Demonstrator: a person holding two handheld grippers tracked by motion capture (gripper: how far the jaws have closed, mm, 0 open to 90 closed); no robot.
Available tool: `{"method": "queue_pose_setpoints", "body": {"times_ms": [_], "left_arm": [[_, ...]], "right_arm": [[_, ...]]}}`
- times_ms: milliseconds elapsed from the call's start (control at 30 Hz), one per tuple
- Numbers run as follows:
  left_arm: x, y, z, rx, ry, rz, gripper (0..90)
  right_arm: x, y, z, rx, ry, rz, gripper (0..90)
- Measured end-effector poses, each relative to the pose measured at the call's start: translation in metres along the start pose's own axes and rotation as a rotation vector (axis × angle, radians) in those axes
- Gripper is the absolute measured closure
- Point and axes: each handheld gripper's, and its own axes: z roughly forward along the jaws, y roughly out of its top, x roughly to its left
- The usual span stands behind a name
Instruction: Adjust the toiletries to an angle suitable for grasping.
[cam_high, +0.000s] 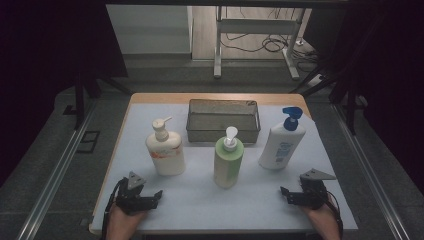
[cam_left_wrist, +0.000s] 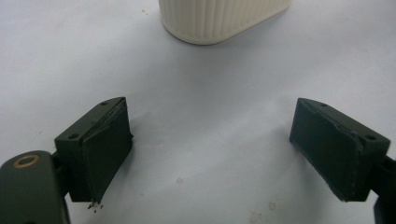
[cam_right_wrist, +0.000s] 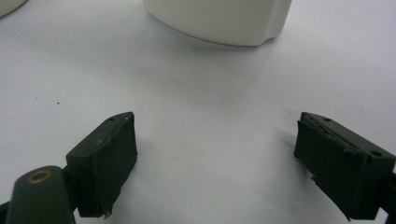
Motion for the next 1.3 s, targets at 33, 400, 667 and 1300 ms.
{"method": "queue_pose_setpoints", "body": {"times_ms": [33, 400, 667, 1300], "left_arm": [[0.000, 0.000, 0.000, 0.000, 0.000, 0.000, 12.2], [0.000, 0.000, 0.000, -0.001, 0.000, 0.000, 12.2], [0.000, 0.000, 0.000, -0.002, 0.000, 0.000, 12.2], [0.000, 0.000, 0.000, -0.004, 0.000, 0.000, 12.3]], "right_arm": [[0.000, 0.000, 0.000, 0.001, 0.000, -0.002, 13.0], [-0.002, 0.002, -0.003, 0.020, 0.026, -0.015, 14.1], [-0.004, 0.009, -0.009, 0.009, 0.044, -0.017, 13.8], [-0.012, 0.027, -0.018, -0.016, 0.091, 0.011, 14.7]]}}
